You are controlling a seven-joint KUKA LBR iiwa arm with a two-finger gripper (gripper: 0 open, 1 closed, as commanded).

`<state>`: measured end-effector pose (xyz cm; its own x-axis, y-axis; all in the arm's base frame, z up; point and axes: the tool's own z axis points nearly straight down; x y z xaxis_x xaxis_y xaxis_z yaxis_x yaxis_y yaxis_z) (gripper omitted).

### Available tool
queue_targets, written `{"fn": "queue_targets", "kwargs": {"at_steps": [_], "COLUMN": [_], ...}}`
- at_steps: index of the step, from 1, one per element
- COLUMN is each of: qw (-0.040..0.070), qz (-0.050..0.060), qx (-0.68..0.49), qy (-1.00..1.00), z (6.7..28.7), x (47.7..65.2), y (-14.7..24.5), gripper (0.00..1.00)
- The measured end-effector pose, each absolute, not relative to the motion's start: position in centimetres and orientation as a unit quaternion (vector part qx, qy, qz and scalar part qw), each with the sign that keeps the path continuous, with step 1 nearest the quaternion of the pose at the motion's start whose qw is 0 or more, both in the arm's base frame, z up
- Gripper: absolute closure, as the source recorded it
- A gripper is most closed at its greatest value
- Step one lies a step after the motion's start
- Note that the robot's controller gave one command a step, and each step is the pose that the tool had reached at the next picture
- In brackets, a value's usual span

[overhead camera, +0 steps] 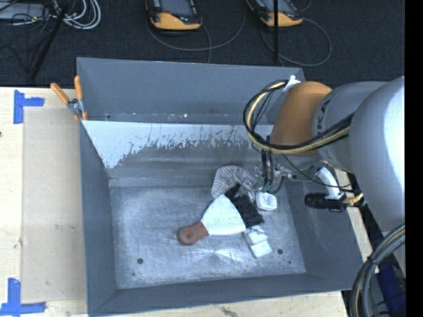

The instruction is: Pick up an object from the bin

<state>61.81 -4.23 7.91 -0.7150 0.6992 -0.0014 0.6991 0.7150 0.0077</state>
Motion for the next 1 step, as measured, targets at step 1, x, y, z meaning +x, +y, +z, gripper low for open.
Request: {"fn": "queue_targets", "kwargs": {"at_steps": [1], "qw": [0.001], "qz": [0.003], "qx": [0.377], "qy": [0.926], "z": [8.24], "x": [61.71], "y": [-4.2], "gripper": [1.0]}}
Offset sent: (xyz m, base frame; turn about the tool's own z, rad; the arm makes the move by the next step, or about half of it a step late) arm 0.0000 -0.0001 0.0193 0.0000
